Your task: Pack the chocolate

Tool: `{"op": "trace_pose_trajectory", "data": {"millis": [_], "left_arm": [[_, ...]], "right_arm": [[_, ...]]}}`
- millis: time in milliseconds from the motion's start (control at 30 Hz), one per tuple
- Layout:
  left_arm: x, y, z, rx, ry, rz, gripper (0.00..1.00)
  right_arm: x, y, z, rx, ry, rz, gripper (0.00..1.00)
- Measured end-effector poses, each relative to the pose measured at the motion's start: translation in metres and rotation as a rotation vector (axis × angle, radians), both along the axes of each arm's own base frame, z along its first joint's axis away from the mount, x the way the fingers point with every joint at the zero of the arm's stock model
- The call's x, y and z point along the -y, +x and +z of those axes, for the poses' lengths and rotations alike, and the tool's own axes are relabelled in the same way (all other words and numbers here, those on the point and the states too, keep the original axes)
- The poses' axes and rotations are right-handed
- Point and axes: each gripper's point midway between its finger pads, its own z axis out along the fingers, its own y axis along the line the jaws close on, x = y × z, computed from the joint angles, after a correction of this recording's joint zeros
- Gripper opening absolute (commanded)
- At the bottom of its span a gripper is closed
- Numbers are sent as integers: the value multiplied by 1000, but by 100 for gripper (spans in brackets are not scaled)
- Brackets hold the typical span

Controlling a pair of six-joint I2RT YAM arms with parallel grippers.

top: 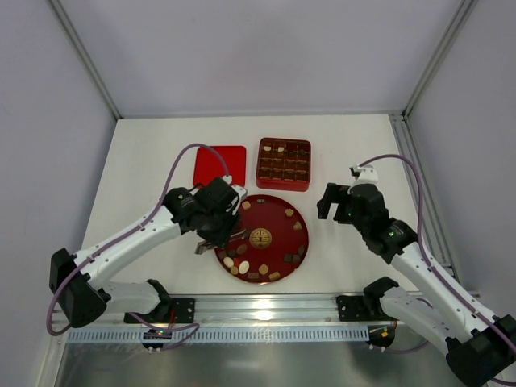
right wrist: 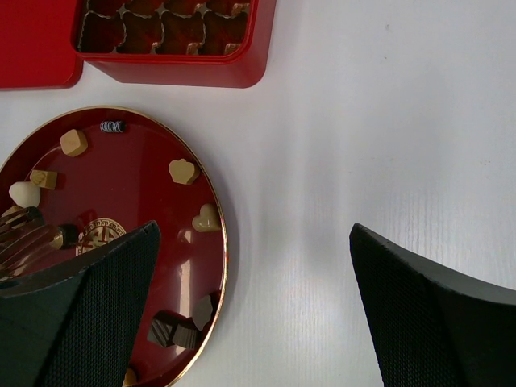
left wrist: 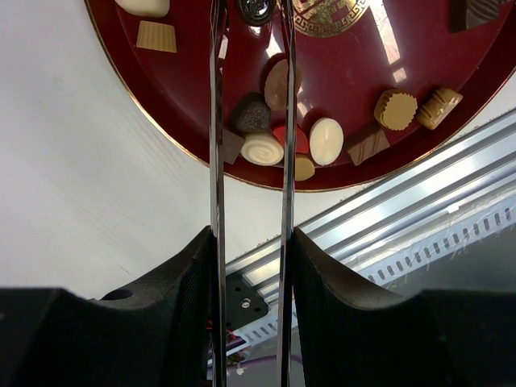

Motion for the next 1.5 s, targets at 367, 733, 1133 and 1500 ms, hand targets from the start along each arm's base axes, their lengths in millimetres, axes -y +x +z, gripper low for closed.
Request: {"op": "trace_pose_trajectory", "data": {"millis": [367,733,1133,1500], "left_arm": [[7,0,-11,-21,32,-23,41],[8,-1,-19,-27,65,-36,38],[9,4,-12,0,70,-35,33],[15,12,-2,34,57,-30,33]], "right_arm": [[1,-3,-9,-20,-3,-5,100],[1,-4,-11,-23,4,-10,100],[2,-5,-11,-23,5,-10,100],[2,-5,-11,-22,5,-11,100]]}}
